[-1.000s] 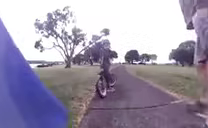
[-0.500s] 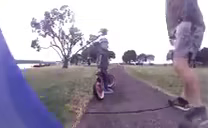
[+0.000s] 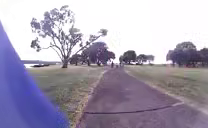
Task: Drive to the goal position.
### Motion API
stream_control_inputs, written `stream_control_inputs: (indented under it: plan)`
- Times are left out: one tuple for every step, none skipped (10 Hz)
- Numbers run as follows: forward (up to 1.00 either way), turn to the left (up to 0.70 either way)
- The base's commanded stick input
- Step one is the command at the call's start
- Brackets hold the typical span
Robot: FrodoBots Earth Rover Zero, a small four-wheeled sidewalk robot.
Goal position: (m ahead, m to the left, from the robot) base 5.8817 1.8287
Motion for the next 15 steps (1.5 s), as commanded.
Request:
stream_control_inputs:
  plan:
    - [0.00, 0.00]
    - [0.00, 0.00]
    - [0.00, 0.00]
    - [0.00, 0.00]
    - [0.14, 0.00]
    - [0.47, 0.00]
    - [0.70, 0.00]
    - [0.70, 0.00]
    - [0.70, 0.00]
    - [0.70, 0.00]
    - [0.70, -0.14]
    - [0.70, -0.14]
    - [0.70, -0.14]
    - [0.70, -0.14]
    - [0.70, -0.14]
